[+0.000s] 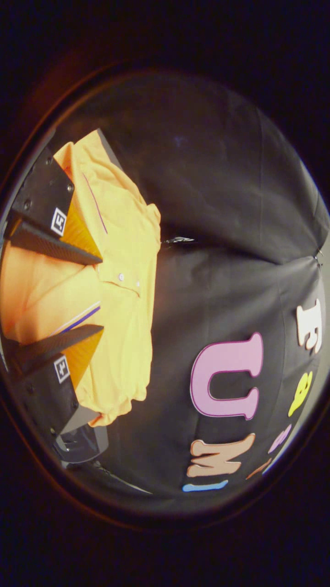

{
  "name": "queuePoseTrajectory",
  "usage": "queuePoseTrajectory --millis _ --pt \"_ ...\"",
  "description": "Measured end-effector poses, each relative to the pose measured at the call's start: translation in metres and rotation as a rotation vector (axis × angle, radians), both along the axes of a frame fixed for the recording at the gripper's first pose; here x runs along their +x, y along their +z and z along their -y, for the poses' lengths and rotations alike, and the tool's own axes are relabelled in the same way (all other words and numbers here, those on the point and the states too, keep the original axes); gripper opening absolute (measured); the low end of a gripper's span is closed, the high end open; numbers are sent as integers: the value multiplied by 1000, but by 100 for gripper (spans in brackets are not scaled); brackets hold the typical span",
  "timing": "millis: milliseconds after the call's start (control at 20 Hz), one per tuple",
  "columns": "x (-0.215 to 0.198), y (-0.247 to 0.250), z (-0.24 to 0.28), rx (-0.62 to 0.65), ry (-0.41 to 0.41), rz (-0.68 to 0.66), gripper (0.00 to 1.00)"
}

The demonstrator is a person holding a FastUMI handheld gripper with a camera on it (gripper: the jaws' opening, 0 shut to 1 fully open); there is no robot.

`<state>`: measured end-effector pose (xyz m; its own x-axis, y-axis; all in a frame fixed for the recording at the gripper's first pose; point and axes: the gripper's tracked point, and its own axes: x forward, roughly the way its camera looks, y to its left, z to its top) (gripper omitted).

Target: Put the clothes into the washing machine and then close the washing machine lid.

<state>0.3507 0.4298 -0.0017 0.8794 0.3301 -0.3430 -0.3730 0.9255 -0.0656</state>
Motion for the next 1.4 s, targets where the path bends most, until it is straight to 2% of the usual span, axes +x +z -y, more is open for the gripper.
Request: queuePoseTrajectory --millis 200,300,500,650,800,1050,1300,1400 --pt "8 -2 21 39 1 -54 16" --pt "9 1 35 27 9 -65 11" --pt "13 3 63 38 26 -47 8" --pt "13 9 71 13 75 1 7" --pt "17 18 85 11 76 44 5" --pt "44 30 167 43 -65 104 5" --pt "57 4 257 78 -210 96 5" --pt "60 -10 287 55 -263 89 5"
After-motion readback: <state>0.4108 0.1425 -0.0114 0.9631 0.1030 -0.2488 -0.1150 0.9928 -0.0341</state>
